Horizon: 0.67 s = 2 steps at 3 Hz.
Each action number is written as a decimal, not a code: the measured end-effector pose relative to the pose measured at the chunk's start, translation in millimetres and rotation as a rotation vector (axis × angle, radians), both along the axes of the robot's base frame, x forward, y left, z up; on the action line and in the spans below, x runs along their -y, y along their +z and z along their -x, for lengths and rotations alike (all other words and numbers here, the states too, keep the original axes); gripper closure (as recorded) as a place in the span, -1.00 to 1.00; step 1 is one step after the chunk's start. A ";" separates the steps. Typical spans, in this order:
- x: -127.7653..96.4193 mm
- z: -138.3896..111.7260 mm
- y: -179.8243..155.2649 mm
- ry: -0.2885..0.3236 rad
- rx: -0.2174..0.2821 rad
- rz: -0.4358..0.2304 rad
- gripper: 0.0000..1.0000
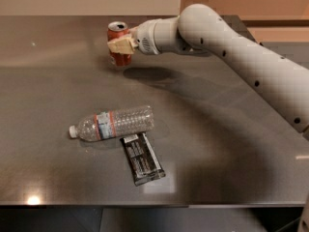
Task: Pick coke can
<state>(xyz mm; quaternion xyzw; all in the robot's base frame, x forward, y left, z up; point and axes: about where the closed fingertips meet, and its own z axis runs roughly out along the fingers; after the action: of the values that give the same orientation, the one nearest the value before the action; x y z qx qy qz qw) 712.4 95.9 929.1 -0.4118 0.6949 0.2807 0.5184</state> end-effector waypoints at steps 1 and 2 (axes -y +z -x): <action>26.2 10.5 29.4 0.024 0.017 -0.024 1.00; 54.2 21.5 53.0 0.048 0.019 -0.029 1.00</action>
Offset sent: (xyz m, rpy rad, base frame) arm -0.0345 -0.0954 0.0826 0.0332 -0.0208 0.0670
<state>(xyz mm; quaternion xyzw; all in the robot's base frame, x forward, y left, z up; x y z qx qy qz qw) 690.9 41.8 982.1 -0.4232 0.6758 0.2993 0.5241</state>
